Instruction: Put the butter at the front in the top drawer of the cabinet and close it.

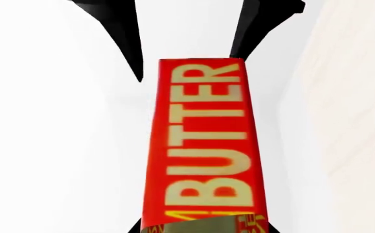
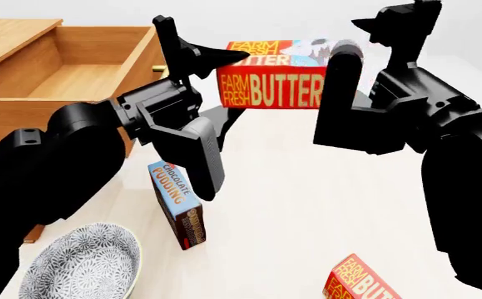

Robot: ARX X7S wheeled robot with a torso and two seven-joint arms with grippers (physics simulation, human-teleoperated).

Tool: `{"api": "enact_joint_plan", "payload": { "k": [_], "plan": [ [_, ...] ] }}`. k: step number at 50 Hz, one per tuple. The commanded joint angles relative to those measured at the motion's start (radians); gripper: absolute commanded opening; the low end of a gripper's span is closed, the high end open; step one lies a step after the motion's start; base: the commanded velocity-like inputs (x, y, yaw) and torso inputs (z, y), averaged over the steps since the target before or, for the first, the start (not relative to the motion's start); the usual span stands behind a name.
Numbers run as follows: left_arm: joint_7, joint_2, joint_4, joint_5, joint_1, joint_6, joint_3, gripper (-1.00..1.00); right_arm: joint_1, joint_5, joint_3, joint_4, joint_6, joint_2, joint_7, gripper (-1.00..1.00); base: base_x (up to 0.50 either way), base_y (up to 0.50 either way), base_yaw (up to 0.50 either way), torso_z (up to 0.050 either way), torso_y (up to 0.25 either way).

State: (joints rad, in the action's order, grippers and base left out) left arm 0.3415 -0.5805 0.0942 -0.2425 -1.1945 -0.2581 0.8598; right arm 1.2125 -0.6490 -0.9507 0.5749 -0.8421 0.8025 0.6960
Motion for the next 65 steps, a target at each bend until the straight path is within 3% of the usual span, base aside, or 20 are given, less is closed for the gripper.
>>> {"api": "enact_joint_plan", "payload": {
  "k": [1, 19, 27, 34, 39, 46, 58, 65],
  "plan": [
    [0.007, -0.013, -0.059, 0.071, 0.011, 0.123, -0.045, -1.00, -0.045, -0.056, 0.029, 0.031, -0.066, 0.029, -0.024, 1.00, 0.00, 0.00, 0.00, 0.000, 0.000],
    [0.031, 0.007, -0.249, 0.231, 0.048, 0.484, -0.146, -1.00, -0.216, 0.046, 0.206, 0.061, -0.254, -0.058, -0.100, 1.00, 0.00, 0.00, 0.00, 0.001, 0.001],
    [0.038, 0.062, -0.398, 0.473, 0.029, 0.843, -0.283, -1.00, -0.275, 0.115, 0.333, 0.062, -0.313, -0.142, -0.137, 1.00, 0.00, 0.00, 0.00, 0.001, 0.003],
    [-0.045, 0.157, -0.461, 0.674, -0.040, 1.251, -0.441, -1.00, -0.295, 0.175, 0.450, 0.041, -0.357, -0.234, -0.153, 1.00, 0.00, 0.00, 0.00, 0.000, 0.000],
    [-0.112, 0.214, -0.446, 0.717, -0.078, 1.386, -0.513, -1.00, -0.281, 0.225, 0.557, 0.048, -0.472, -0.340, -0.123, 1.00, 0.00, 0.00, 0.00, 0.000, 0.002],
    [-0.178, 0.268, -0.393, 0.733, -0.128, 1.485, -0.582, -1.00, -0.218, 0.253, 0.721, 0.046, -0.624, -0.503, -0.114, 1.00, 0.00, 0.00, 0.00, 0.001, 0.001],
    [-0.241, 0.293, -0.319, 0.728, -0.206, 1.648, -0.581, -1.00, -0.157, 0.251, 0.881, 0.034, -0.719, -0.639, -0.103, 1.00, 0.00, 0.00, 0.00, 0.000, 0.001],
    [-0.275, 0.324, -0.316, 0.745, -0.199, 1.709, -0.640, -1.00, -0.165, 0.225, 0.933, 0.018, -0.712, -0.690, -0.088, 1.00, 0.00, 0.00, 0.00, 0.000, 0.001]
  ]
}}
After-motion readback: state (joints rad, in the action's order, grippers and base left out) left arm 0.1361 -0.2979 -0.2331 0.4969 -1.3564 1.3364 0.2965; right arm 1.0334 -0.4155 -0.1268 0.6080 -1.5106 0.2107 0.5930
